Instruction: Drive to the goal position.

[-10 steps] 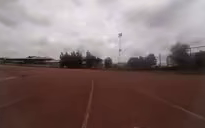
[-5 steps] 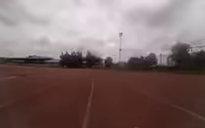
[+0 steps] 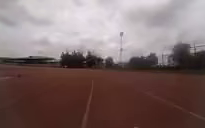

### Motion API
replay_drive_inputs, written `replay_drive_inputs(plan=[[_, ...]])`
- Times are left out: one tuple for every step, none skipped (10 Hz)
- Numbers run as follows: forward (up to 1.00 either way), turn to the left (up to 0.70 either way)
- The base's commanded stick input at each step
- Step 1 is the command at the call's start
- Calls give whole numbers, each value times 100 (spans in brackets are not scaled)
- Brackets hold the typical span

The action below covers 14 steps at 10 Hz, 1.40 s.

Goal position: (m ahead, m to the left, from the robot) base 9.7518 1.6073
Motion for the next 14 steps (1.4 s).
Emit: replay_drive_inputs(plan=[[70, 0], [70, 0], [70, 0], [70, 0], [70, 0], [70, 0], [70, 0], [70, 0], [70, 0], [70, 0], [70, 0], [70, 0], [70, 0], [70, 0]])
